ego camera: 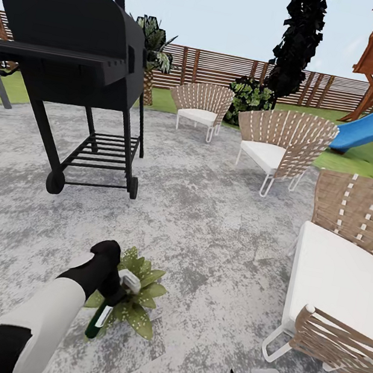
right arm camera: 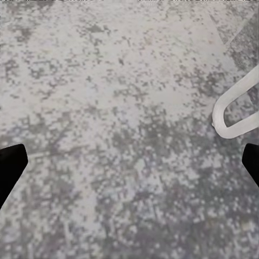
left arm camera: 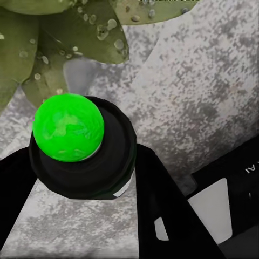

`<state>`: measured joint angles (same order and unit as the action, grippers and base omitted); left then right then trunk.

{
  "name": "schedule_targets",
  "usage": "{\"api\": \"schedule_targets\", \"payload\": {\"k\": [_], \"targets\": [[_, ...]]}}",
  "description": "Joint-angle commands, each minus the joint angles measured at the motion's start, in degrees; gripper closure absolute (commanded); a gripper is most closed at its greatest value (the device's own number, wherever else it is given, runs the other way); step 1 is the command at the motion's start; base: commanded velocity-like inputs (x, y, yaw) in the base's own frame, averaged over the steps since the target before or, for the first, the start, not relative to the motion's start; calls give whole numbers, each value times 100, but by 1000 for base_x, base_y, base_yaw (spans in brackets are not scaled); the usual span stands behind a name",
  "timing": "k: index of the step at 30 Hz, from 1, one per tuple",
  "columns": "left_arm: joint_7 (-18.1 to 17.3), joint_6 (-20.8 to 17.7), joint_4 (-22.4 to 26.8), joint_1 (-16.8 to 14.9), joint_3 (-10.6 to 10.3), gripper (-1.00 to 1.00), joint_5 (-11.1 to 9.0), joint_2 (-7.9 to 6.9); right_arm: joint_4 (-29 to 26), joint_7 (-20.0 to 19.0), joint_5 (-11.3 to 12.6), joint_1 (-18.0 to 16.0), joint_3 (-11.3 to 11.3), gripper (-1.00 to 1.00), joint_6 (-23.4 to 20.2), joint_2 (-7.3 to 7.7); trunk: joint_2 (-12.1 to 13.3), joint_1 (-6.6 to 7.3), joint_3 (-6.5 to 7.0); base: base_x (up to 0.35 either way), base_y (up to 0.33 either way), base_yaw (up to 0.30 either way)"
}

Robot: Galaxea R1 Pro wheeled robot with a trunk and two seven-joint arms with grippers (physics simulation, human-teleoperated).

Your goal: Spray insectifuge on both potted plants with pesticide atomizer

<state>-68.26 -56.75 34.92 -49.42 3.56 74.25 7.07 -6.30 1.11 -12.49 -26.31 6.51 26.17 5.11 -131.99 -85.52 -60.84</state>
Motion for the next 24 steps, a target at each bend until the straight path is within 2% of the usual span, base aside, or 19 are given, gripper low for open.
{"api": "schedule_targets", "payload": {"k": [1,5,10,13,15,17,19,22,24], "targets": [[-58,-36,6,-4,38,100,77,10,6,12,-60,-3,43,-100,20,-1,-2,0,-5,159,0,0],[-177,-32,6,-6,39,100,109,14,6,12,-60,-2,43,-100,18,-1,-2,0,-5,228,-23,0],[-263,-28,8,-26,39,100,116,24,6,12,-60,-3,43,-100,12,-1,-2,0,-5,35,-4,0],[-392,-28,6,-141,36,100,118,37,6,12,-60,-2,43,-100,11,-1,-2,0,-5,2,0,0],[-670,-33,6,-214,-161,100,197,34,6,12,-60,1,43,-100,11,-1,-2,0,-5,0,0,0],[-1018,-56,9,-244,-525,100,367,27,6,12,-60,0,43,-100,11,-1,-2,0,-5,0,0,0],[-1533,-62,48,-257,-787,100,571,24,6,12,-60,0,43,-100,11,-1,-2,0,-5,0,0,0],[-1821,-70,78,-261,-861,100,882,30,6,12,-60,0,43,-100,11,-1,-2,0,-5,0,0,0],[-1867,-67,83,-261,-871,100,970,31,6,12,-60,-2,43,-100,11,-1,-2,0,-5,37,0,0]]}}
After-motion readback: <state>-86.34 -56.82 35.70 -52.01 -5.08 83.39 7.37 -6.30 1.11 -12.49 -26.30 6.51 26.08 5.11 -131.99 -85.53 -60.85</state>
